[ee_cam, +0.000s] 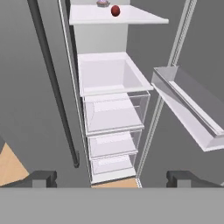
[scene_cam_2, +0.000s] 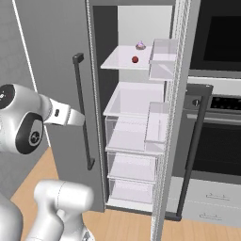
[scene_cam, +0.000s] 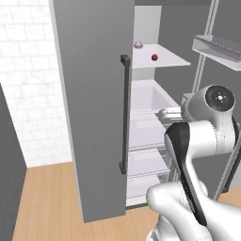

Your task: Take the strawberry from the fridge and place it on top of the pancake, located on the dining counter.

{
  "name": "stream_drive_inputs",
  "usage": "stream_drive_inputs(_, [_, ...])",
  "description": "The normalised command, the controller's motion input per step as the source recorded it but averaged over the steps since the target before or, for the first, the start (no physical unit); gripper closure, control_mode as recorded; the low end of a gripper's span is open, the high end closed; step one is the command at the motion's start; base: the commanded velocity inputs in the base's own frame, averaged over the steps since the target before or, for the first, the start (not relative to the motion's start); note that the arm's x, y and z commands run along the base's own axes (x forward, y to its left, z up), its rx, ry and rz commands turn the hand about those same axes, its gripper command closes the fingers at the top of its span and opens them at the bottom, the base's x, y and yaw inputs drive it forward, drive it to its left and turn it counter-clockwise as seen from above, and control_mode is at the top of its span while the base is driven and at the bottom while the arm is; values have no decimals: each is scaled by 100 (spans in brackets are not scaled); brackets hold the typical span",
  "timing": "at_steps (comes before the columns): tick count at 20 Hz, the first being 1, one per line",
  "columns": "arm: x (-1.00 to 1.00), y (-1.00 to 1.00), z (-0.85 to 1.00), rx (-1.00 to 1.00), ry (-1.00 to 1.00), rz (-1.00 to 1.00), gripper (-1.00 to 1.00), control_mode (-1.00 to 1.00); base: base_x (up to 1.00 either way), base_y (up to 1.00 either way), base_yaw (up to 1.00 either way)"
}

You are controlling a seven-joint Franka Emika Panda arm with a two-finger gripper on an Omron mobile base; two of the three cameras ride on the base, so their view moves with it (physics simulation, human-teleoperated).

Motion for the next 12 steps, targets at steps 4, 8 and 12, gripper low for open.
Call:
stream_drive_inputs(4, [0, 0, 0, 0, 0, 0, -100, 100, 16, 14, -2])
stream_drive_inputs(8, [0, 0, 0, 0, 0, 0, -100, 100, 23, 35, -14])
stream_drive_inputs(12, [0, 0, 0, 0, 0, 0, -100, 100, 39, 9, -9])
